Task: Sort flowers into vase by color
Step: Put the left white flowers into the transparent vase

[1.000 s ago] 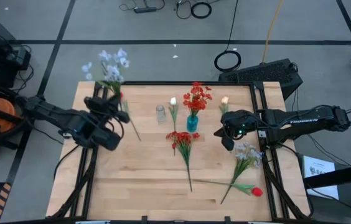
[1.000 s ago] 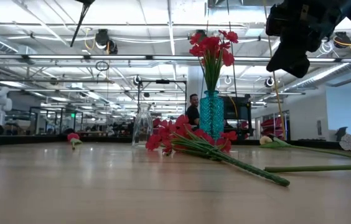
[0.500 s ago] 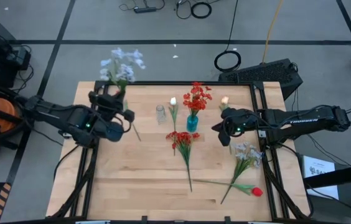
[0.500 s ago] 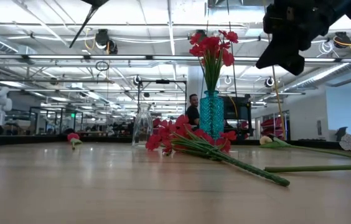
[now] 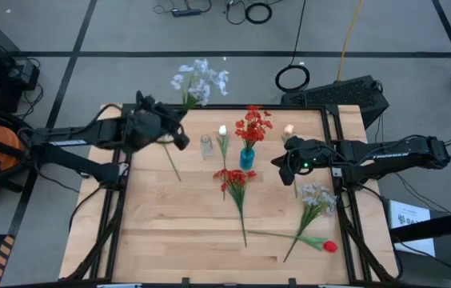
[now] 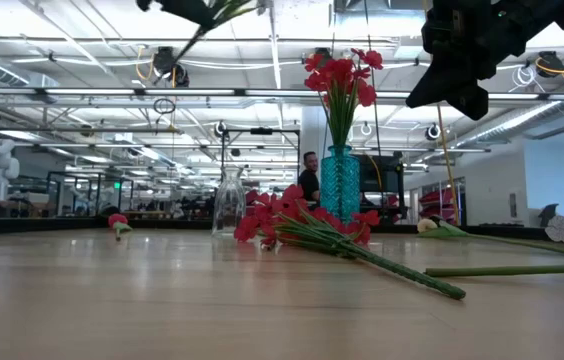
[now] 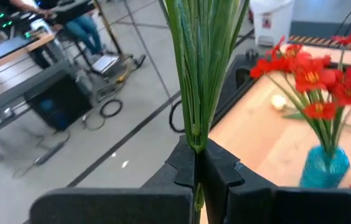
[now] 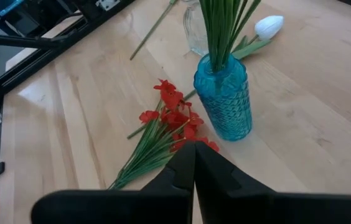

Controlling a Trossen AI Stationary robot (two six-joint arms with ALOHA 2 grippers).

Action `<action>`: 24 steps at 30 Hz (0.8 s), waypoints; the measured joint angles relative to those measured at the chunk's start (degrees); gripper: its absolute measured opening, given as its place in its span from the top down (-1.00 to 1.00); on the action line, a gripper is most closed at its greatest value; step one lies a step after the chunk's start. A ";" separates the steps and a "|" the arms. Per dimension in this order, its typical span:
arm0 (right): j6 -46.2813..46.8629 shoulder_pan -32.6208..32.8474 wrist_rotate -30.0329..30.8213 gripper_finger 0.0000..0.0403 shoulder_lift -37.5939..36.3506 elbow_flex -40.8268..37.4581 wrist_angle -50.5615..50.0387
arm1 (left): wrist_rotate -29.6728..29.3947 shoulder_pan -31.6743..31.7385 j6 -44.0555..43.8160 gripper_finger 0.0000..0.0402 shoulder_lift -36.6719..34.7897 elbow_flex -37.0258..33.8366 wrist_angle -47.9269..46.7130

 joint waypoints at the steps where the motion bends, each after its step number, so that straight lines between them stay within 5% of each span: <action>1: 0.00 0.00 0.00 0.99 0.01 0.00 -0.01 | 1.82 1.65 1.43 0.96 0.00 -0.39 2.08; 10: 0.15 0.00 -0.52 0.99 0.00 0.00 -1.99 | 33.30 15.82 6.96 0.96 -0.43 -10.59 26.82; 20: 3.34 0.00 -0.48 0.99 0.00 0.00 -2.21 | 50.47 27.40 0.06 0.96 1.92 -33.00 68.03; 24: 3.34 0.00 -0.31 0.99 0.00 0.00 -2.21 | 53.06 29.36 -6.46 0.96 6.42 -38.57 79.82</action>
